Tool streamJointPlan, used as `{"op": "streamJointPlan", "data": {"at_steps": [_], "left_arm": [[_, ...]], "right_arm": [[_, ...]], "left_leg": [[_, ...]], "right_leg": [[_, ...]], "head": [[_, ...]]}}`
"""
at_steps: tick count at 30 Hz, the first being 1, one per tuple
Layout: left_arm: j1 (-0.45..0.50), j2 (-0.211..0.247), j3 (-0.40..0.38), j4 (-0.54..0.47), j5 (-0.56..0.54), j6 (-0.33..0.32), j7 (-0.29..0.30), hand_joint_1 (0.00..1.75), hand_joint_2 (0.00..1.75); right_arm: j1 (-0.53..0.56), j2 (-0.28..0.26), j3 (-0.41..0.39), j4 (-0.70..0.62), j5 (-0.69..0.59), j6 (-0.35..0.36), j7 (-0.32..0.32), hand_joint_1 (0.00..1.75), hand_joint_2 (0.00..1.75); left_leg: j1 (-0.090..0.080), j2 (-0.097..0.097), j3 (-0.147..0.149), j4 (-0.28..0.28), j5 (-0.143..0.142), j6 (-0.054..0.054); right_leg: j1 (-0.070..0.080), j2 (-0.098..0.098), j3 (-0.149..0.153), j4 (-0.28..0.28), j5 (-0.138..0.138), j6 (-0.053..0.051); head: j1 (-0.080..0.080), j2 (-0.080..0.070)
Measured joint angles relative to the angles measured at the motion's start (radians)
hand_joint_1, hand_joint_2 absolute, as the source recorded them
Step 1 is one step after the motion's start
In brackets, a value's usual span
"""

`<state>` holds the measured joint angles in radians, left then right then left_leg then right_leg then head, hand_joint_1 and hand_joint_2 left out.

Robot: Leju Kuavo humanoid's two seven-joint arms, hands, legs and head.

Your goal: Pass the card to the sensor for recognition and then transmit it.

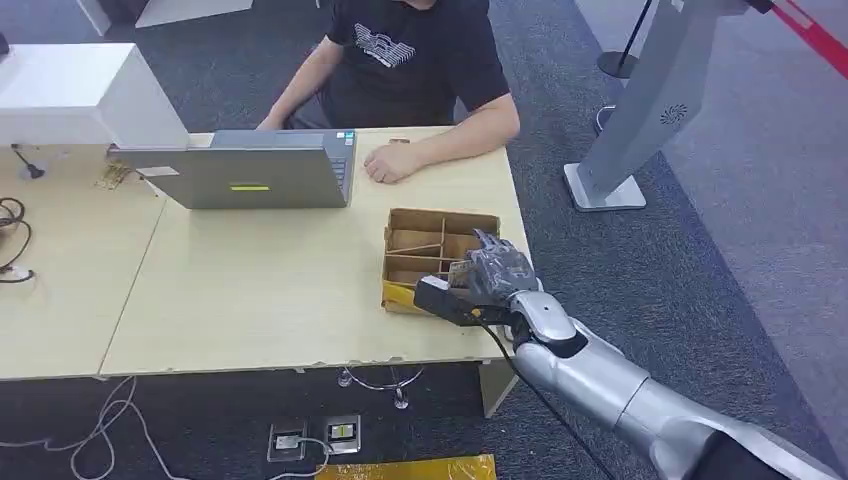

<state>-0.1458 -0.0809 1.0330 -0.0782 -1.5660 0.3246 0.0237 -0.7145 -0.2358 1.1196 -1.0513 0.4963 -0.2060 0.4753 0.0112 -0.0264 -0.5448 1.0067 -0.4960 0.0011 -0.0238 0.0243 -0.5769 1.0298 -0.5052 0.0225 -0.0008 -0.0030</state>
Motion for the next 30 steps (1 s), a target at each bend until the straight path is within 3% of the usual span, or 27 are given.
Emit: {"op": "streamJointPlan", "data": {"at_steps": [19,30], "left_arm": [[0.000,0.000,0.000,0.000,0.000,-0.002,0.001,0.00,0.00],[0.000,0.000,-0.006,0.000,0.000,-0.011,0.001,0.00,0.00]], "right_arm": [[-0.003,0.008,-0.001,-0.002,0.037,-0.032,-0.002,1.75,1.75],[-0.066,0.008,-0.047,-0.091,0.112,-0.084,0.047,1.75,1.75]], "left_leg": [[0.000,0.000,0.000,0.000,0.000,0.000],[0.000,0.000,0.000,0.000,0.000,0.000]], "right_leg": [[0.000,0.000,0.000,0.000,0.000,0.000],[0.000,0.000,0.000,0.000,0.000,0.000]], "head": [[0.000,0.000],[0.000,0.000]]}}
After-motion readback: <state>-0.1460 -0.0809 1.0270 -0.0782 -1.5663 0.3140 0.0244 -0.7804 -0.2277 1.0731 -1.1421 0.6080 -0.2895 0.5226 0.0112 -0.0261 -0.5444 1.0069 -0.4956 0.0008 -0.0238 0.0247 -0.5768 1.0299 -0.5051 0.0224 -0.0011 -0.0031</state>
